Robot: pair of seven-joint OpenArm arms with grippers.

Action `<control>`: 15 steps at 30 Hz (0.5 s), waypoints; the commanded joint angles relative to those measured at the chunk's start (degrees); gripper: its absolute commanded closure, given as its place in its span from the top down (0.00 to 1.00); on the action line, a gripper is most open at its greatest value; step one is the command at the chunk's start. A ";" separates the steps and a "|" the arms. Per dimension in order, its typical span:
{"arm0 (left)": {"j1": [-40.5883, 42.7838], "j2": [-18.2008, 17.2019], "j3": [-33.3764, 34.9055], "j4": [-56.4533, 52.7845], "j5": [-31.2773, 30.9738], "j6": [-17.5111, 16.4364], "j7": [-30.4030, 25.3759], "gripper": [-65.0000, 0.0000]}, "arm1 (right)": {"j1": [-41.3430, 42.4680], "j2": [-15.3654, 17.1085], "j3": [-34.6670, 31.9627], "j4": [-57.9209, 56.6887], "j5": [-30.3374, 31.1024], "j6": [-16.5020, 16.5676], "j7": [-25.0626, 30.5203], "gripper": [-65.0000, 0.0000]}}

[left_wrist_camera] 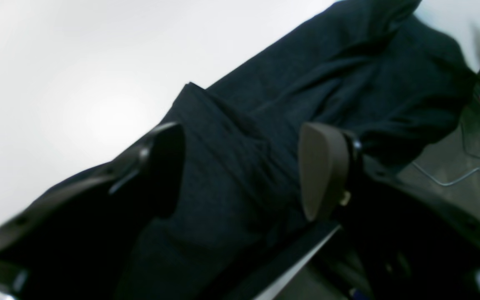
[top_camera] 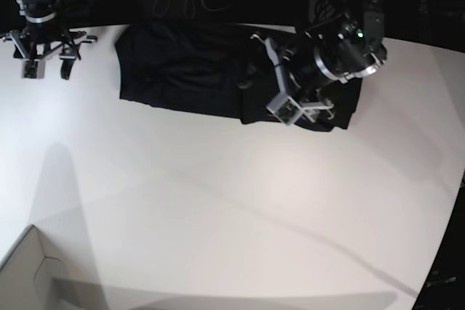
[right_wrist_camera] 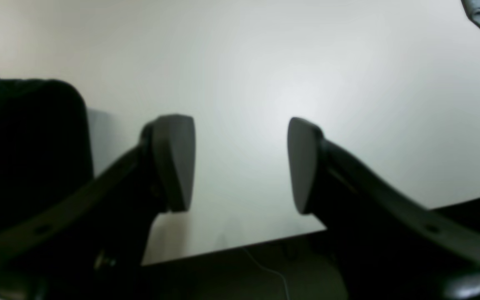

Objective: Layout the t-shirt on the table in an organized manner, then fold the t-shirt properly
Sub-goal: 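Fold the shirt end held by the left gripper toward the right gripper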

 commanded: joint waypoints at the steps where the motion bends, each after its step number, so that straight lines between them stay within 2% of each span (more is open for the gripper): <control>1: -0.59 -0.56 -2.84 1.17 -0.41 0.25 -0.91 0.64 | 0.02 0.16 0.35 1.08 0.49 0.05 1.29 0.55; 5: -1.47 -1.00 -17.09 0.90 -0.93 0.25 -0.91 0.64 | 0.02 -2.39 0.00 1.08 0.49 0.05 1.20 0.56; 9: -2.88 -1.00 -31.41 -1.91 -1.11 0.25 -0.82 0.64 | 0.19 -3.26 -0.96 0.91 0.58 0.05 0.76 0.67; 12: -5.43 -2.49 -40.91 -4.19 -1.11 0.25 -0.39 0.65 | 0.19 -3.26 -4.74 0.99 0.58 0.05 -3.11 0.69; 15: -6.57 -5.04 -45.30 -8.50 -1.11 0.25 -0.74 0.65 | 0.19 -3.26 -8.53 0.99 1.28 0.05 -7.15 0.69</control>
